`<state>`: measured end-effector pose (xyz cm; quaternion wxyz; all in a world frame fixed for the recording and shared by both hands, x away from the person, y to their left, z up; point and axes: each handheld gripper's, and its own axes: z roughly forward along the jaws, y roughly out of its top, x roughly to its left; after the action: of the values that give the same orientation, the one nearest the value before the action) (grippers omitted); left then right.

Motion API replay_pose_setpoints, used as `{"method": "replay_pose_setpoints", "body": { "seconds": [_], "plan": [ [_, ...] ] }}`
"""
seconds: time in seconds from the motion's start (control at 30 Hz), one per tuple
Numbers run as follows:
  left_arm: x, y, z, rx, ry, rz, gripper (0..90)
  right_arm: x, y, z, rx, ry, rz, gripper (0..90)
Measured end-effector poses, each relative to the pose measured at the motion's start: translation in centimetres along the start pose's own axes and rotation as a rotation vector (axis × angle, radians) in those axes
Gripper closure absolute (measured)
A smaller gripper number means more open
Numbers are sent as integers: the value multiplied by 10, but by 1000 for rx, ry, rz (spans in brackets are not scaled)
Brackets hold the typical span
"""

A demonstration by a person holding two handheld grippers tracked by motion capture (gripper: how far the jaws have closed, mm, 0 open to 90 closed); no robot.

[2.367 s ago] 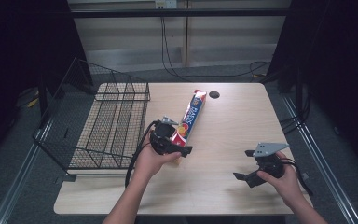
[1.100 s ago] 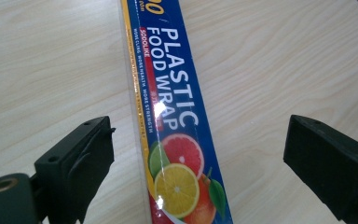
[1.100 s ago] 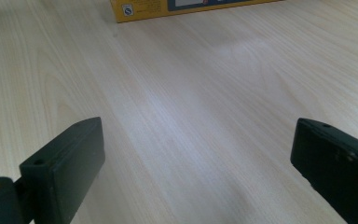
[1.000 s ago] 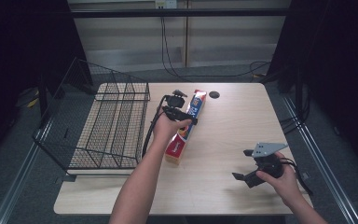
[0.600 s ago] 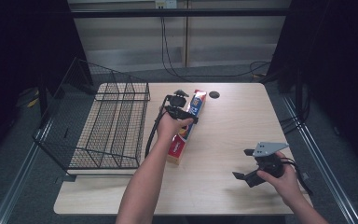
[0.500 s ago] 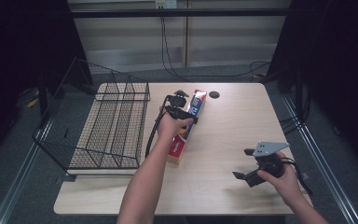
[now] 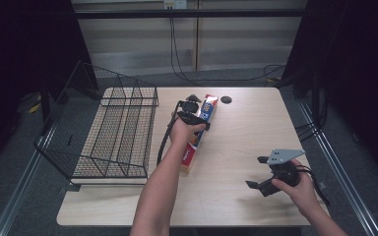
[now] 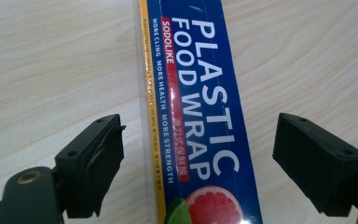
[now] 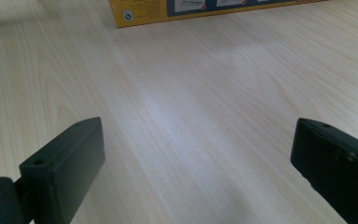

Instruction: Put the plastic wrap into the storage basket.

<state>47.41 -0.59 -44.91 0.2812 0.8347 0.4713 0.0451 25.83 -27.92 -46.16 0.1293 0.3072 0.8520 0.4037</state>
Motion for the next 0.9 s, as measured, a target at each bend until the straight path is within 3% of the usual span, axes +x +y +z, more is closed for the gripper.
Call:
{"method": "replay_pose_setpoints", "body": {
  "seconds": [0.5, 0.6, 0.83, 0.87, 0.9],
  "plan": [
    [-5, 7, 12, 60, 20, 18, 242, -1, 1, -2, -19, 6, 0, 27],
    [-4, 7, 15, 78, 20, -9, 257, -1, 1, -3, -19, 3, -4, 27],
    [-3, 7, 18, 117, 39, 2, 354, -1, 1, -3, -23, 4, -13, 27],
    [-3, 7, 18, 114, 36, -18, 358, -1, 1, -3, -24, 5, -15, 27],
    [-5, 9, 17, 136, 49, -11, 367, -1, 1, -4, -24, 10, -18, 27]
  ]
}}
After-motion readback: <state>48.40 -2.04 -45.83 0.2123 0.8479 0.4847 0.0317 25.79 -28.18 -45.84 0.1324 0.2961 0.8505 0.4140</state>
